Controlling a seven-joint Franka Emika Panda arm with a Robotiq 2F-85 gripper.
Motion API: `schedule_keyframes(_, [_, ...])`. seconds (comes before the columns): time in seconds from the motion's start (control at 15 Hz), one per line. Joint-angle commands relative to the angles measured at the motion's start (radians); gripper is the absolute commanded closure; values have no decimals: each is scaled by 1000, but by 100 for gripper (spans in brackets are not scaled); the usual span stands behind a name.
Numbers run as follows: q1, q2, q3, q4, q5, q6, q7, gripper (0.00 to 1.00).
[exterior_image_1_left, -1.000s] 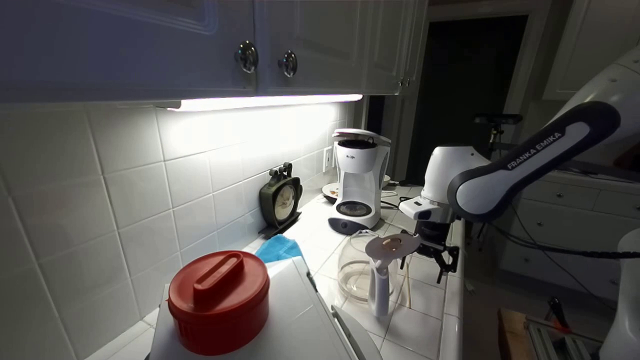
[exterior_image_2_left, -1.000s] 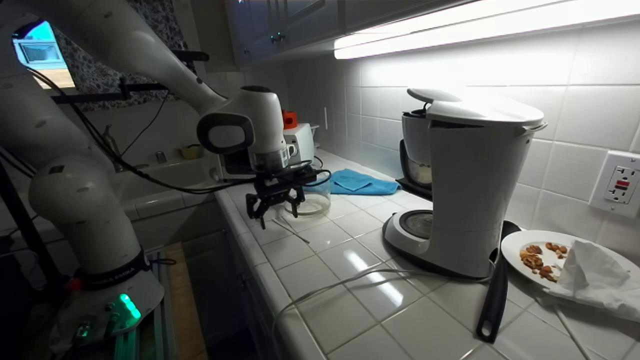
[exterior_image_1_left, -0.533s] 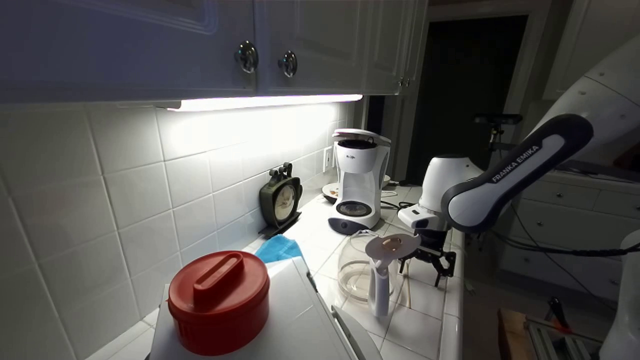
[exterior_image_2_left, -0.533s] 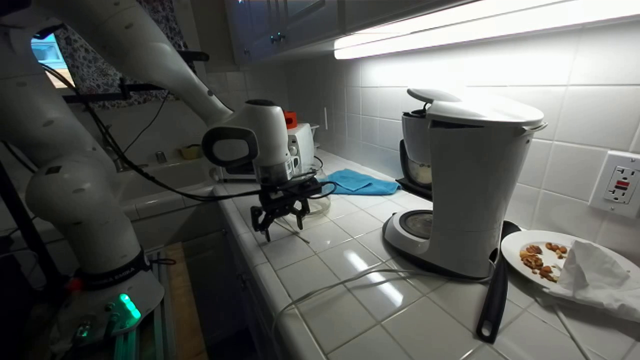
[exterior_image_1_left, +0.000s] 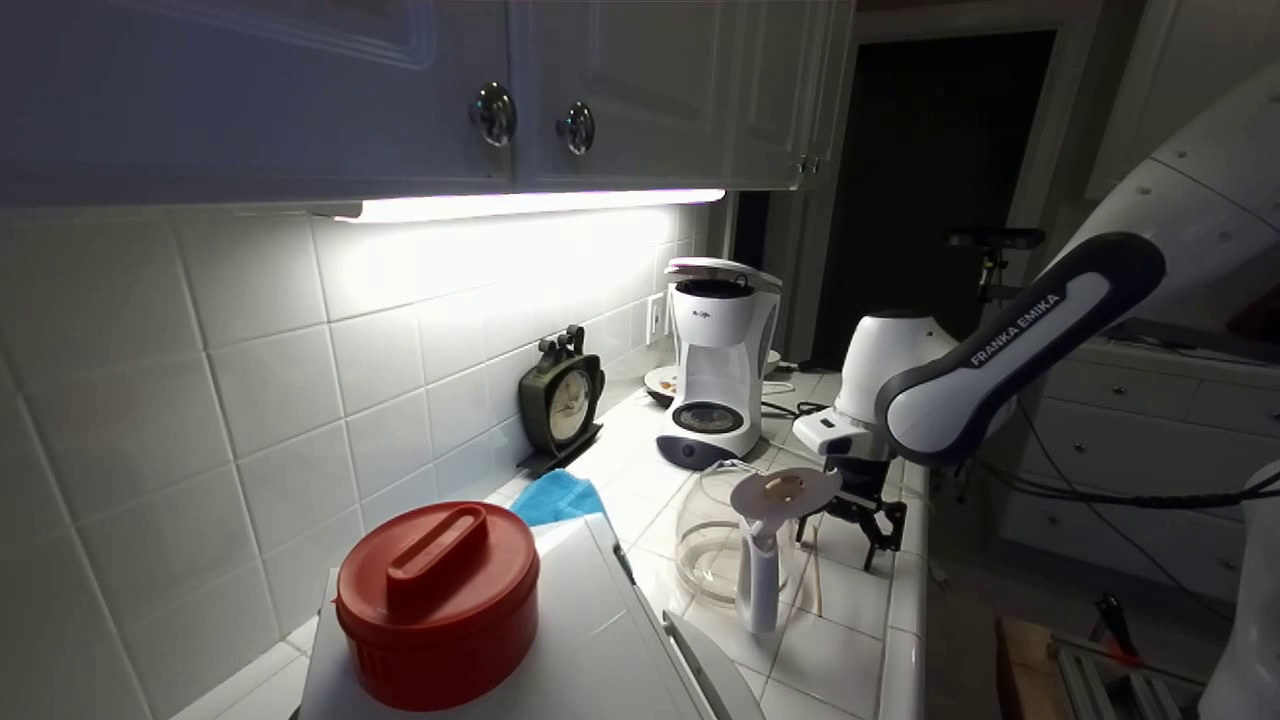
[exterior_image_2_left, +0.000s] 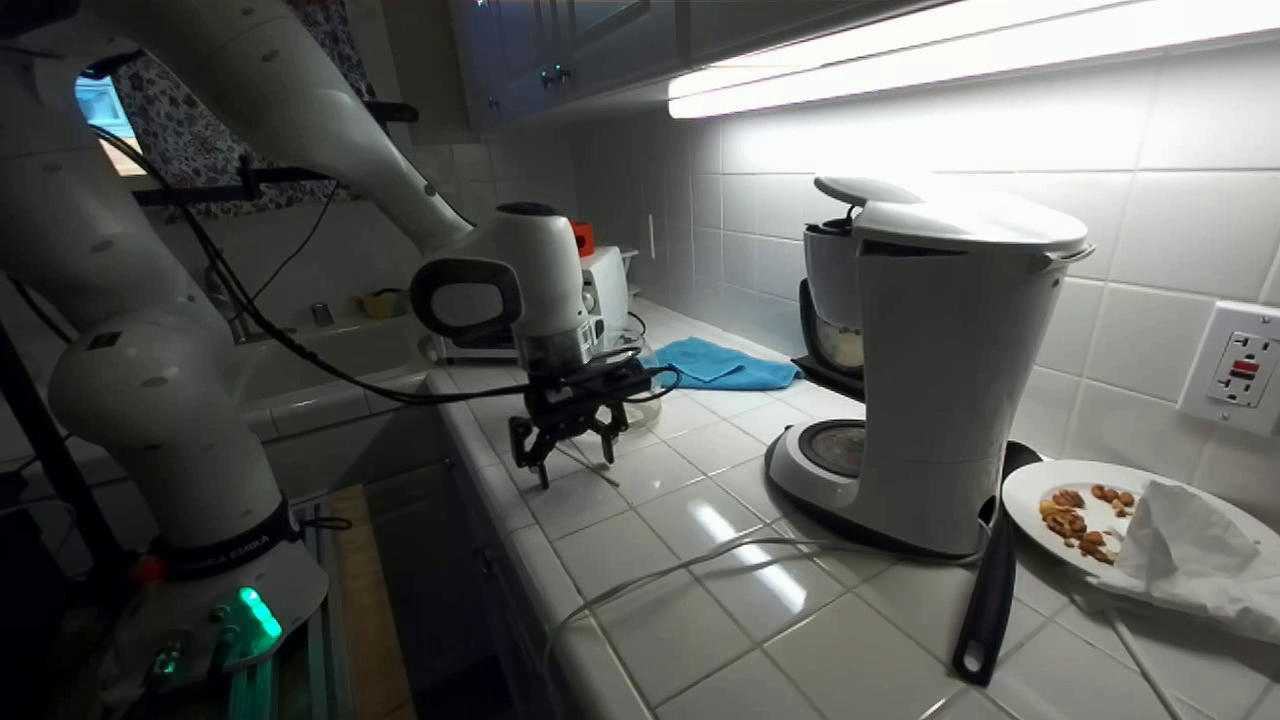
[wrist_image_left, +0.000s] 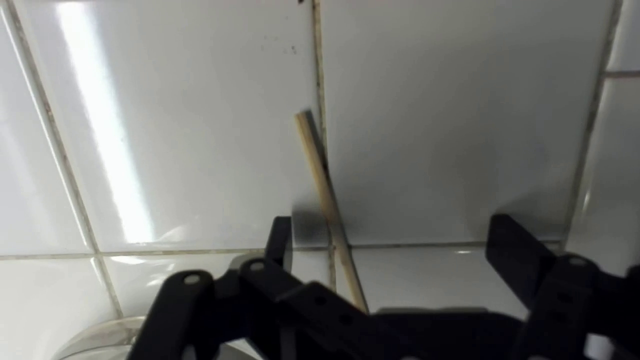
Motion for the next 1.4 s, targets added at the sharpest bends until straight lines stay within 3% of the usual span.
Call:
schedule_keyframes(0.0, [-17,33,16,33,43,14,-36,13])
schedule_keyframes(0.07, [-17,36,17,39,47,14,-36,26])
schedule_keyframes(0.13, [-17,40,17,44,49,14,-38,29])
schedule_keyframes(0.73, [-22,47,24,59,67,14,-49,94])
schedule_keyframes(0.93, [-22,46,25,61,72,14,-55,98])
schedule_keyframes(1.33, [-27,5,42,51,63,3,-47,93])
